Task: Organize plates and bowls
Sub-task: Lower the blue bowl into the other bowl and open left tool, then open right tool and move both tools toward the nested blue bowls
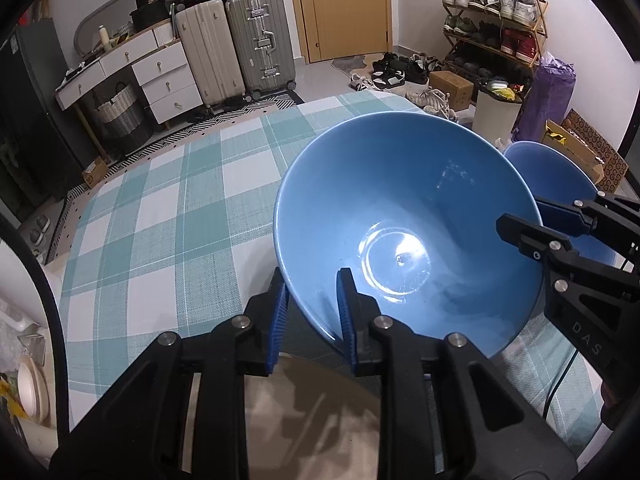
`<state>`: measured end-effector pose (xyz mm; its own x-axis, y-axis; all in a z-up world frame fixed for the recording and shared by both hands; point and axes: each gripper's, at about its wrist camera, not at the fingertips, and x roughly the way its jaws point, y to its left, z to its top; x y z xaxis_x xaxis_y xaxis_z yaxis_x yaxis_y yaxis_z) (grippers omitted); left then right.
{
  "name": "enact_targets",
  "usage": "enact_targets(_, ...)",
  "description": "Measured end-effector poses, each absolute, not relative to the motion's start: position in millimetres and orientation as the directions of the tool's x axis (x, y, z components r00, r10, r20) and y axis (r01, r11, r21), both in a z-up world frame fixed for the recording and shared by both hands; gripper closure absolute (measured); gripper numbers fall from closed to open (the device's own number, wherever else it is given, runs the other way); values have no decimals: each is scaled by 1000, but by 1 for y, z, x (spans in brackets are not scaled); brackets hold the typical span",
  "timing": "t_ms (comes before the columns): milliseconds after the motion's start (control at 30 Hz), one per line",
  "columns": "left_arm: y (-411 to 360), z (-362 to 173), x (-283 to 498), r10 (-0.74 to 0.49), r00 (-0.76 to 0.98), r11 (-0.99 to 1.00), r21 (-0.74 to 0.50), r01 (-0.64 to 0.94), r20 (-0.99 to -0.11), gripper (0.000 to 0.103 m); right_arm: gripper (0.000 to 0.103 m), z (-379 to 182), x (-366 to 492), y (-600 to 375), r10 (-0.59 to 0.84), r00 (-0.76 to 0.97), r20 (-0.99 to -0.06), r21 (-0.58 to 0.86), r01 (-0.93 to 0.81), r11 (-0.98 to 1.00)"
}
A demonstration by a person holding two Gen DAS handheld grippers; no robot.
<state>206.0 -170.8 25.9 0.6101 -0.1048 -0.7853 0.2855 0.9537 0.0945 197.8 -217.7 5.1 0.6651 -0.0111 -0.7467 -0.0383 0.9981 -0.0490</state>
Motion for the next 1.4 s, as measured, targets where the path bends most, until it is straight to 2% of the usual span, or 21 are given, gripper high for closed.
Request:
enact_targets(533, -162, 18, 209, -138, 578, 957, 42, 287, -804, 81, 78, 7, 198, -216, -17, 669, -743, -61, -42, 997)
enact_targets(633, -155, 17, 211, -182, 547, 957, -20, 289, -817, 73, 75, 8, 199, -216, -10, 665, -746, -56, -48, 997)
enact_targets(767, -148, 19, 208, -203, 545, 960, -55, 275, -814, 47, 68, 10, 198, -222, 23, 665, -746, -13, -49, 999)
enact_targets(833, -144, 22, 205, -215, 549, 959, -68, 275, -808, 41, 65, 11, 197, -224, 29, 668, -743, -6, -49, 999)
enact_targets(933, -139, 28, 201, -228, 559, 960, -88, 265, -797, 26, 51, 13, 192, -229, 50, 676, -735, 22, -51, 998)
enact_targets(1033, -136, 36, 195, -229, 570, 963, -98, 251, -789, 22, 38, 19, 185, -236, 70, 695, -716, 58, -41, 997)
enact_targets(1100, -135, 40, 191, -236, 573, 963, -111, 245, -784, 16, 17, 23, 179, -243, 71, 707, -704, 74, -27, 997)
enact_targets(1133, -135, 42, 188, -241, 574, 962, -117, 245, -782, 11, 14, 25, 176, -247, 61, 714, -698, 77, -10, 997)
enact_targets(1167, -136, 44, 185, -252, 574, 960, -127, 249, -779, 1, 12, 28, 174, -250, 54, 716, -696, 77, 0, 997)
enact_targets(1267, -140, 51, 174, -273, 582, 955, -145, 258, -766, 1, 4, 35, 164, -262, 34, 735, -678, 90, 37, 995)
enact_targets(1400, -154, 57, 159, -309, 572, 943, -169, 285, -760, 1, 2, 45, 147, -282, 29, 759, -651, 125, 69, 990)
